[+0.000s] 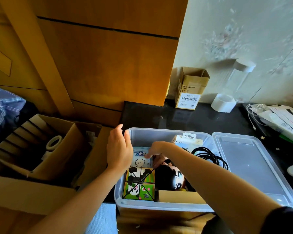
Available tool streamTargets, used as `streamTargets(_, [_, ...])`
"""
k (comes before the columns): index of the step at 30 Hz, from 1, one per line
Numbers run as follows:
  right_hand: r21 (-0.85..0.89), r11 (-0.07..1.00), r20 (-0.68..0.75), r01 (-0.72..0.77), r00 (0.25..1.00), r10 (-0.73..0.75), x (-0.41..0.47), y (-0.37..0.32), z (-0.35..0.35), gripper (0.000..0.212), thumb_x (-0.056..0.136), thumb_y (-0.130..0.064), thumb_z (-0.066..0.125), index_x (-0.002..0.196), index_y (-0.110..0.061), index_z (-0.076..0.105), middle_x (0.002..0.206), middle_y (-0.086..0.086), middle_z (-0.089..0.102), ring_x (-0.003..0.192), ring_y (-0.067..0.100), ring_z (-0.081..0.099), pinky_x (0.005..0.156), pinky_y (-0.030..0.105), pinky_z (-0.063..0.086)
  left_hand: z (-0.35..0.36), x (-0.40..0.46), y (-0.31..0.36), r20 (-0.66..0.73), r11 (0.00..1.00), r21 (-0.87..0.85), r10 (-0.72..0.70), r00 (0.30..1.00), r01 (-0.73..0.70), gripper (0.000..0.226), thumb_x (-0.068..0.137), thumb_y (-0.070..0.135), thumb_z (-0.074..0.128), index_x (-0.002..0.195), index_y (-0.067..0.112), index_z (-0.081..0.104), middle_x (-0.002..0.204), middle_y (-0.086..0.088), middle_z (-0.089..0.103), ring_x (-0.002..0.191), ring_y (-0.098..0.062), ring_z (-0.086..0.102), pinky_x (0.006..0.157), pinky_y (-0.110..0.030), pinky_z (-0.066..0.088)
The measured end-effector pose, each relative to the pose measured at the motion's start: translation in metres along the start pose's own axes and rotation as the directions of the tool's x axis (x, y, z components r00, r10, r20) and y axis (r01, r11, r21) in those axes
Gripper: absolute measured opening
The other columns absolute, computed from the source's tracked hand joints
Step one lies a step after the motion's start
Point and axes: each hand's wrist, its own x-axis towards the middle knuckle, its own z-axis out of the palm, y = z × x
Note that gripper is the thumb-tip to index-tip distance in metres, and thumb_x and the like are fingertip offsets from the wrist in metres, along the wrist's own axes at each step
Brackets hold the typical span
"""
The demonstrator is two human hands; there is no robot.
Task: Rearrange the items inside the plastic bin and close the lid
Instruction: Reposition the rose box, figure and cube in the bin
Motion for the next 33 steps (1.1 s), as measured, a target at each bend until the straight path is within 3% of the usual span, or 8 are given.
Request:
streamTargets(5, [0.026, 0.998, -0.004, -0.064, 0.998, 0.064, 0.01, -0.001, 0.006, 0.04, 0.097, -0.015, 0.048, 0.13, 0.007, 0.043, 0.133, 0.019, 0.053, 0.12, 0.028, 0.055, 0.103, 0.031, 0.043, 0.0, 0.0, 0.0, 0.026, 0.998, 0.056, -0.031, 0.999, 0.03, 0.042, 0.101, 0.026, 0.032, 0.135, 0.005, 0.043, 0.131, -0.012, 0.051, 0.12, -0.023, 0.048, 0.09, -0.023, 0.034])
streamTargets(10, [-0.034, 0.999, -0.004, -0.036, 0.999, 0.036, 0.007, 0.003, -0.003, 0.036, 0.096, -0.009, 0.048, 0.125, 0.01, 0.043, 0.126, 0.023, 0.058, 0.111, 0.032, 0.061, 0.098, 0.036, 0.048, 0.003, 0.002, -0.002, 0.047, 0.995, 0.088, -0.054, 0.997, 0.05, 0.038, 0.101, 0.023, 0.032, 0.131, 0.005, 0.046, 0.127, -0.013, 0.054, 0.114, -0.025, 0.051, 0.09, -0.029, 0.039])
streamTargets(14, [-0.024, 0.999, 0.078, -0.024, 0.997, 0.026, -0.004, 0.001, 0.003, 0.025, 0.098, -0.007, 0.044, 0.113, 0.01, 0.053, 0.126, 0.021, 0.058, 0.089, 0.028, 0.067, 0.071, 0.028, 0.056, 0.003, 0.001, -0.004, 0.094, 0.983, 0.184, -0.024, 0.995, 0.006, 0.028, 0.1, 0.014, 0.034, 0.12, 0.006, 0.053, 0.104, -0.011, 0.062, 0.09, -0.025, 0.057, 0.074, -0.038, 0.047])
streamTargets(16, [-0.089, 0.995, 0.034, 0.033, 0.999, -0.03, -0.013, 0.002, 0.001, 0.029, 0.096, -0.007, 0.045, 0.12, 0.009, 0.052, 0.124, 0.02, 0.06, 0.105, 0.03, 0.064, 0.072, 0.029, 0.054, 0.003, 0.001, -0.004, 0.082, 0.982, 0.187, -0.017, 0.996, 0.001, 0.027, 0.1, 0.013, 0.036, 0.118, 0.005, 0.054, 0.1, -0.011, 0.062, 0.086, -0.025, 0.058, 0.069, -0.036, 0.046])
streamTargets(20, [-0.193, 0.946, -0.01, 0.26, 0.964, -0.267, -0.047, 0.003, -0.015, 0.032, 0.095, -0.008, 0.048, 0.123, 0.006, 0.054, 0.121, 0.019, 0.062, 0.11, 0.032, 0.062, 0.089, 0.035, 0.052, 0.002, 0.002, -0.004, 0.091, 0.986, 0.165, -0.017, 0.996, 0.001, 0.027, 0.1, 0.014, 0.036, 0.118, 0.005, 0.054, 0.102, -0.012, 0.062, 0.088, -0.026, 0.059, 0.067, -0.033, 0.043])
streamTargets(24, [-0.471, 0.717, 0.195, 0.514, 0.853, -0.484, -0.095, 0.024, -0.037, 0.037, 0.092, -0.022, 0.057, 0.129, -0.018, 0.052, 0.129, -0.001, 0.058, 0.106, 0.008, 0.057, 0.098, 0.027, 0.044, 0.002, 0.001, -0.003, 0.08, 0.986, 0.165, -0.015, 0.997, 0.001, 0.026, 0.1, 0.015, 0.036, 0.115, 0.006, 0.055, 0.102, -0.009, 0.059, 0.078, -0.017, 0.052, 0.06, -0.024, 0.037])
streamTargets(29, [-0.695, 0.554, 0.286, 0.459, 0.883, -0.372, -0.107, 0.057, -0.032, 0.08, 0.075, -0.014, 0.076, 0.14, -0.033, 0.034, 0.14, -0.003, 0.046, 0.124, 0.018, 0.045, 0.103, 0.038, 0.039, 0.0, 0.001, 0.0, 0.085, 0.984, 0.178, -0.032, 0.996, 0.016, 0.029, 0.101, 0.017, 0.033, 0.119, 0.008, 0.055, 0.104, -0.009, 0.06, 0.083, -0.019, 0.054, 0.061, -0.021, 0.034])
streamTargets(33, [-0.766, 0.47, 0.21, 0.439, 0.861, -0.462, -0.099, 0.066, -0.016, 0.084, 0.07, -0.009, 0.077, 0.137, -0.031, 0.032, 0.121, 0.004, 0.057, 0.098, 0.021, 0.054, 0.073, 0.029, 0.046, -0.001, 0.0, 0.001, 0.126, 0.976, 0.216, -0.038, 0.991, 0.01, 0.031, 0.102, 0.018, 0.032, 0.126, 0.009, 0.05, 0.109, -0.012, 0.06, 0.092, -0.026, 0.058, 0.065, -0.027, 0.036])
